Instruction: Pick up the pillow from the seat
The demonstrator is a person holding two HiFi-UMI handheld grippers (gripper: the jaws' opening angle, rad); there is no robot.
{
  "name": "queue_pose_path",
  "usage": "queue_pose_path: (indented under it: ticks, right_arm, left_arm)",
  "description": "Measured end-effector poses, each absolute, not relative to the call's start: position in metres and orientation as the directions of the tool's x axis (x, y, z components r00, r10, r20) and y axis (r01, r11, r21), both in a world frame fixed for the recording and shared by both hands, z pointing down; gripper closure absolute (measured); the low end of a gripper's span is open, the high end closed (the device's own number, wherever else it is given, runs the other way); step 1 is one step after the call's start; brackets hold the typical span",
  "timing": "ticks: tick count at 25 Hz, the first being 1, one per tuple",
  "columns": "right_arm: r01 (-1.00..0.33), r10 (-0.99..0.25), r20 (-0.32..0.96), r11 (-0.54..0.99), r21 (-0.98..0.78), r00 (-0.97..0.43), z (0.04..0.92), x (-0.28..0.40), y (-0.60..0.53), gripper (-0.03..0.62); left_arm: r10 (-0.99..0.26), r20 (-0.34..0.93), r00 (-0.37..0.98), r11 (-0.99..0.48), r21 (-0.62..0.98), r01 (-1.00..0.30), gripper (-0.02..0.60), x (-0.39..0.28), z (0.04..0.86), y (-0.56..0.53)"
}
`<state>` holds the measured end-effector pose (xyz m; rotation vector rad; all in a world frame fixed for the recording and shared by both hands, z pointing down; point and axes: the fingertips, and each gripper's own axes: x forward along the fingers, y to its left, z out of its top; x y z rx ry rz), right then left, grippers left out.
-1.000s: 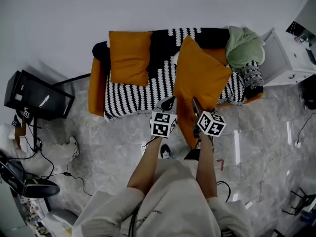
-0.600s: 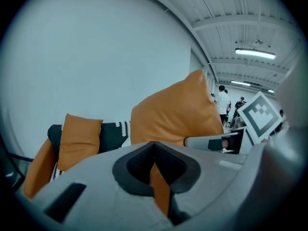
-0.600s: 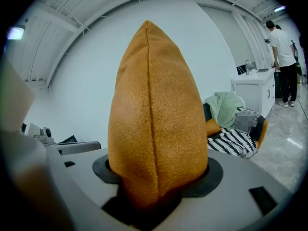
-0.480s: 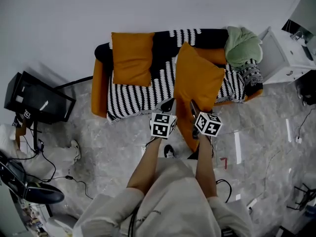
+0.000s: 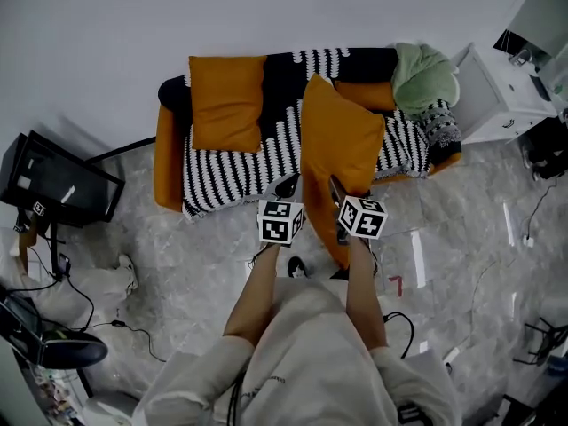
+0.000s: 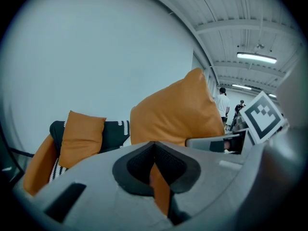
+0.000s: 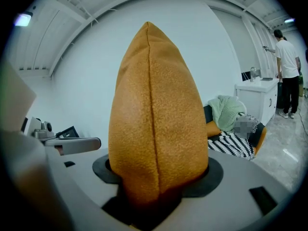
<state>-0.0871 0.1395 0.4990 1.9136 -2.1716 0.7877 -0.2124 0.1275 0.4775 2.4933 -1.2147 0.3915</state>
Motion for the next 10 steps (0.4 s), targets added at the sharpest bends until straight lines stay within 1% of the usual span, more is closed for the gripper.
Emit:
queue_pose_path:
  ticks: [10]
  right_arm:
    - [-0.966, -0.885, 0.439, 0.040, -0.256, -0.153, 0.4975, -0.0836, 0.1440, 0.295]
  left_arm:
    - [-0.692, 0.380, 0.614, -0.596, 0.179, -0.782, 0.574, -0.2094, 0.4768, 0.1312]
